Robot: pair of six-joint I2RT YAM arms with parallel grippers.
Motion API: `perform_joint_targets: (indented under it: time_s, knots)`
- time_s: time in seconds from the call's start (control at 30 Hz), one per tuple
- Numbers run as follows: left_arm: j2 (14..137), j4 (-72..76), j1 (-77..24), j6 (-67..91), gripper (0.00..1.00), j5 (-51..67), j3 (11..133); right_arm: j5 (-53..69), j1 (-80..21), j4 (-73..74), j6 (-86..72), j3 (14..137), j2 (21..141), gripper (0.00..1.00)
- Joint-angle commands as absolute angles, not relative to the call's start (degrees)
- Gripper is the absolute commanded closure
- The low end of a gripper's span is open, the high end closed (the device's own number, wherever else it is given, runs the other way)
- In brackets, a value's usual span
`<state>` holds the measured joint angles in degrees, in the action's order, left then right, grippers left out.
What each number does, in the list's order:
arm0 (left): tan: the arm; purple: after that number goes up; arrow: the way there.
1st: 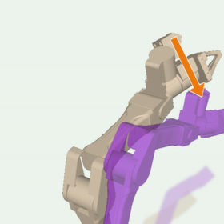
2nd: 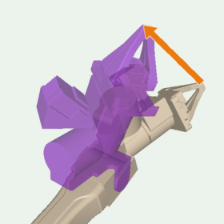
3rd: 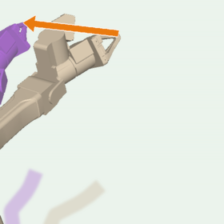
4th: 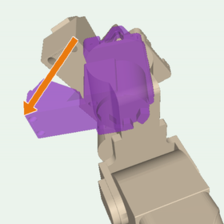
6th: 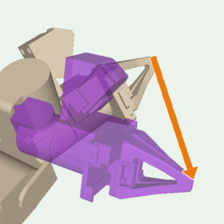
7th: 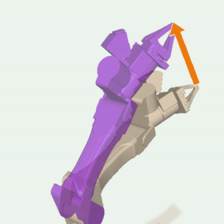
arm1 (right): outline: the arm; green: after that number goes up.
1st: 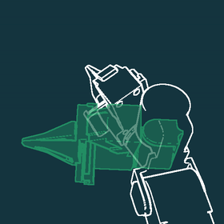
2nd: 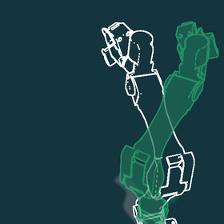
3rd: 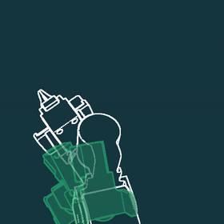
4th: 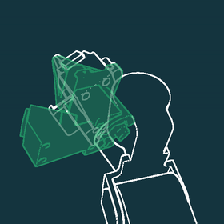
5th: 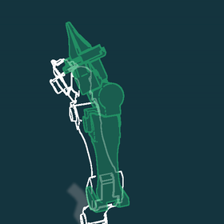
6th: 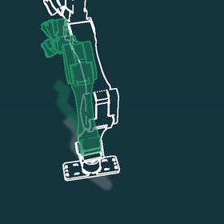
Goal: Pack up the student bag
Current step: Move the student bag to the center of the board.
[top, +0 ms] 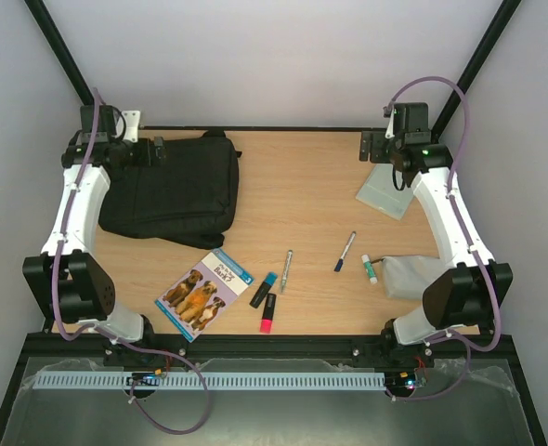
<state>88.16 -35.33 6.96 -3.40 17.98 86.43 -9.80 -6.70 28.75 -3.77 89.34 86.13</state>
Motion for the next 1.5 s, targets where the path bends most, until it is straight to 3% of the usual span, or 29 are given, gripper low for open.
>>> perform_joint_targets:
  time_s: [0.0, 0.17, 0.43, 0.67, 0.97, 1.07, 1.27, 1.47]
  knots:
    - [86.50, -34.40, 6.62, -3.86, 0.02, 19.00, 83.76, -4.78, -5.73, 29.59, -0.51, 86.21, 84.02, 0.01]
    - [88.22, -37.42, 8.16, -5.01, 0.05, 21.53, 81.12, 5.08, -5.77, 30.86, 5.23, 81.83, 83.54, 0.01]
    - [88.31, -39.09, 8.56, -10.06, 0.14, 23.80, 73.41, 14.12, -13.10, 32.59, 14.17, 78.26, 84.92, 0.11]
    - [87.18, -41.32, -4.87, -16.26, 0.20, 24.13, 68.01, 19.56, -19.07, 33.14, 16.73, 77.80, 86.79, 0.20]
    - [93.82, -42.53, -19.24, -24.29, 0.34, 24.55, 66.46, 17.24, -20.31, 32.48, 16.88, 70.69, 82.45, 0.22]
    - [96.53, -42.63, -22.38, -26.75, 0.42, 23.98, 66.89, 16.60, -20.26, 32.71, 16.60, 68.52, 80.93, 0.22]
    - [102.01, -41.73, -28.15, -28.42, 0.71, 22.33, 66.71, 15.25, -19.75, 34.13, 16.20, 68.54, 79.95, 0.22]
    - [106.54, -39.95, -32.21, -28.30, 0.88, 18.47, 65.43, 15.08, -19.27, 34.74, 15.43, 69.05, 80.41, 0.22]
